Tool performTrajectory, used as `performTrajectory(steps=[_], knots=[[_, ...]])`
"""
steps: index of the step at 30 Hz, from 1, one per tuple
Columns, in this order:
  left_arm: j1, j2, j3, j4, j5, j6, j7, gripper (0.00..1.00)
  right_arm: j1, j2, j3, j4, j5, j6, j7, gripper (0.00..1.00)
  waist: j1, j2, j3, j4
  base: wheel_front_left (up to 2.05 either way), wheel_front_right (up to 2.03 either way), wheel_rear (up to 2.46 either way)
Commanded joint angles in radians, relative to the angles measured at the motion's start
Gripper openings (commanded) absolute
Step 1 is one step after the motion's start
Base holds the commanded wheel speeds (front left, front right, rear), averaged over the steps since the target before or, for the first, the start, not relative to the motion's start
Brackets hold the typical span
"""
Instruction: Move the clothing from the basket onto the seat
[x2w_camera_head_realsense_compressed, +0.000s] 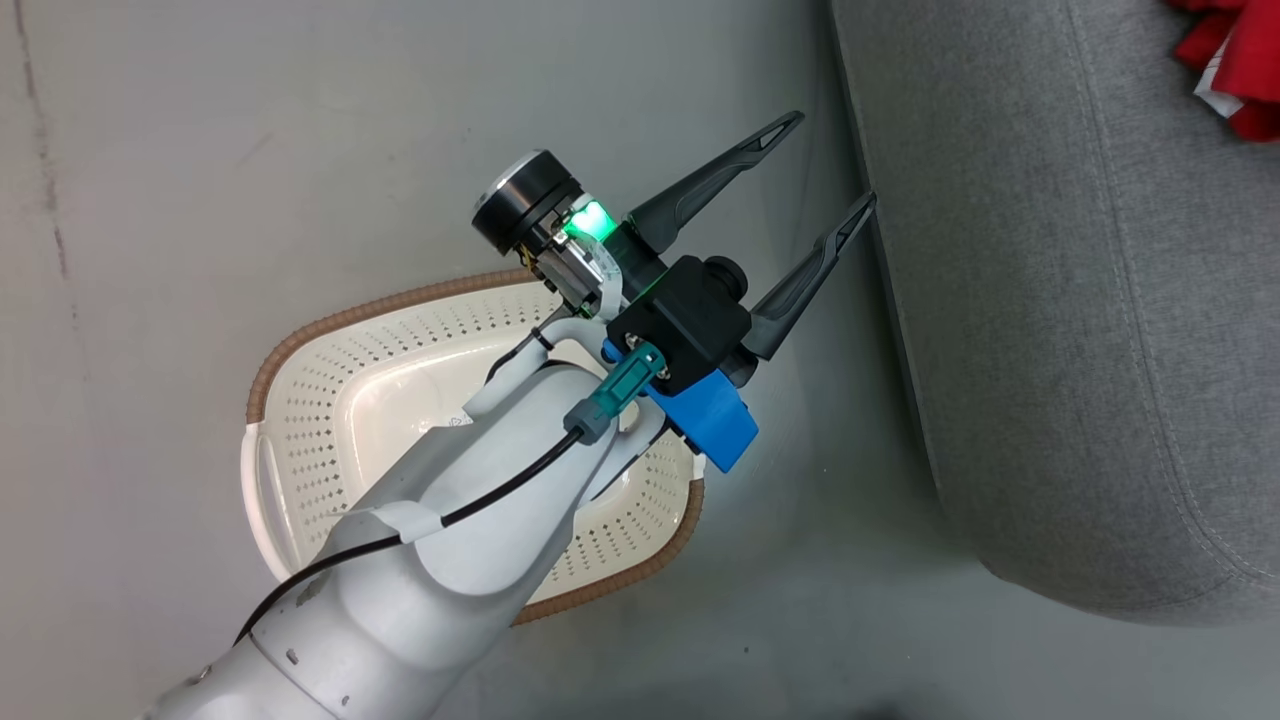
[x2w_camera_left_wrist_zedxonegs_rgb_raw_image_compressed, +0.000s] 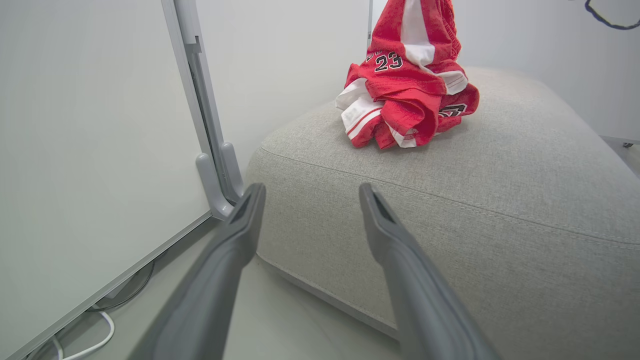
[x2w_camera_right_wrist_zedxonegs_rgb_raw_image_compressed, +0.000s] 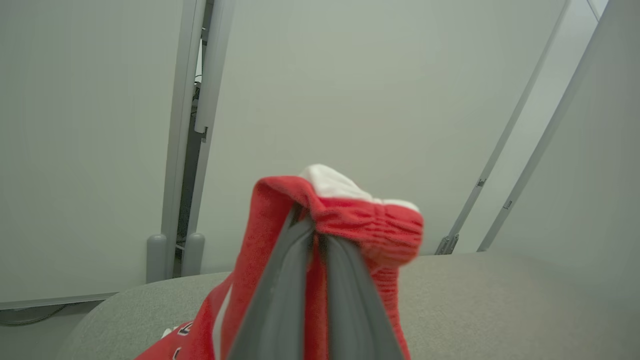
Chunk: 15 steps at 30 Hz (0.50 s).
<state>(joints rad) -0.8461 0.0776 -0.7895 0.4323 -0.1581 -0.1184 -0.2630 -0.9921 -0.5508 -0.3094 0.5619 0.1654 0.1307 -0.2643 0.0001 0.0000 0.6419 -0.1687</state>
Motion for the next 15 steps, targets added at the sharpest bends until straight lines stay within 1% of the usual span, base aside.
performTrajectory(steps=[1,5,9,12,15], knots=[[-0.02,0.006,0.0,-0.002,0.004,0.003,-0.002,1.0,0.018,0.013,-0.008,0.016,-0.008,0.0,0.0,0.0,-0.0001,0.0,0.008,0.002,0.0,0.0,0.0],[-0.028,0.008,-0.005,0.001,0.004,0.002,-0.003,1.0,0.054,0.051,-0.011,0.1,-0.018,0.0,0.0,0.0,-0.0001,0.0,0.02,0.006,0.0,0.0,0.0],[-0.028,0.01,-0.008,0.003,0.001,0.002,-0.003,1.0,0.074,0.074,-0.009,0.163,-0.026,0.0,0.0,0.0,-0.0001,0.0,0.021,0.007,0.0,0.0,0.0],[-0.026,0.012,-0.008,0.006,-0.003,0.003,-0.003,1.0,0.082,0.089,-0.012,0.191,-0.028,0.0,0.0,0.0,-0.0001,0.0,0.016,0.007,0.0,0.0,0.0],[-0.019,0.015,-0.005,0.008,-0.007,0.007,-0.003,1.0,0.092,0.097,-0.022,0.191,-0.028,0.0,0.0,0.0,-0.0001,0.0,0.001,0.004,0.0,0.0,0.0]])
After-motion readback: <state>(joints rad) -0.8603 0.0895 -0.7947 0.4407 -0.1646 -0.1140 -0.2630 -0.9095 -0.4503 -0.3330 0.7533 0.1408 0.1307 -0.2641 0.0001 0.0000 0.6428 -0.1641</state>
